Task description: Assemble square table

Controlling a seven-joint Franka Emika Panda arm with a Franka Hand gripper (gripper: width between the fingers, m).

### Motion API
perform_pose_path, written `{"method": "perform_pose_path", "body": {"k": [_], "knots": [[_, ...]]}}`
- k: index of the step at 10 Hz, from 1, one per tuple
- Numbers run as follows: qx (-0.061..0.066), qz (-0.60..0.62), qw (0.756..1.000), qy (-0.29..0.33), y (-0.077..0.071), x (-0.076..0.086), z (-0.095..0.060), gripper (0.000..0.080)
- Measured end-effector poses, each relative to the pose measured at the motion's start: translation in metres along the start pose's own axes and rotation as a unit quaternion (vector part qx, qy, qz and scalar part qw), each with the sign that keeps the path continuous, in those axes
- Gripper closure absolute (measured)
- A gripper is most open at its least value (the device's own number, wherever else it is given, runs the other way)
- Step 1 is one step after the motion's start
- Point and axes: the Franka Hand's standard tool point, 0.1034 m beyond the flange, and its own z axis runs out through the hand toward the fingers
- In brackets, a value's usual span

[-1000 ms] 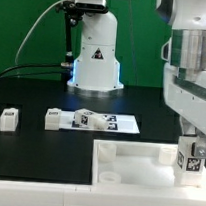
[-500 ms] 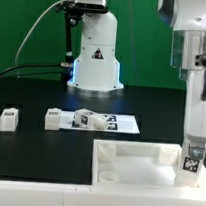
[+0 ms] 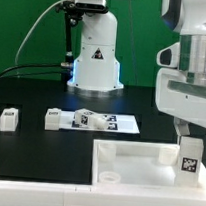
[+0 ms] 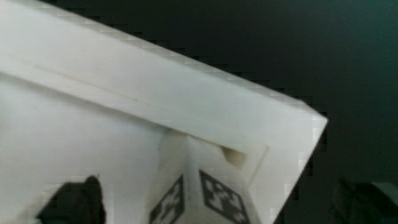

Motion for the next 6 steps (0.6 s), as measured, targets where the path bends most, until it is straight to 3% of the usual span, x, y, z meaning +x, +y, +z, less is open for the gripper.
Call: {"method": "perform_pose_path", "body": {"k": [3, 4, 5, 6], "knots": [[0.0, -0.11, 0.994, 0.001, 0.0, 0.003, 0.0, 0.0151], [0.004, -0.282, 0.959, 0.009, -0.002, 0.016, -0.004, 0.0151], [0.009, -0.362, 0.932, 0.011, -0.003, 0.021, -0.003, 0.0151], [0.01, -0.315, 0.949, 0.008, -0.002, 0.018, -0.002, 0.0151]]}}
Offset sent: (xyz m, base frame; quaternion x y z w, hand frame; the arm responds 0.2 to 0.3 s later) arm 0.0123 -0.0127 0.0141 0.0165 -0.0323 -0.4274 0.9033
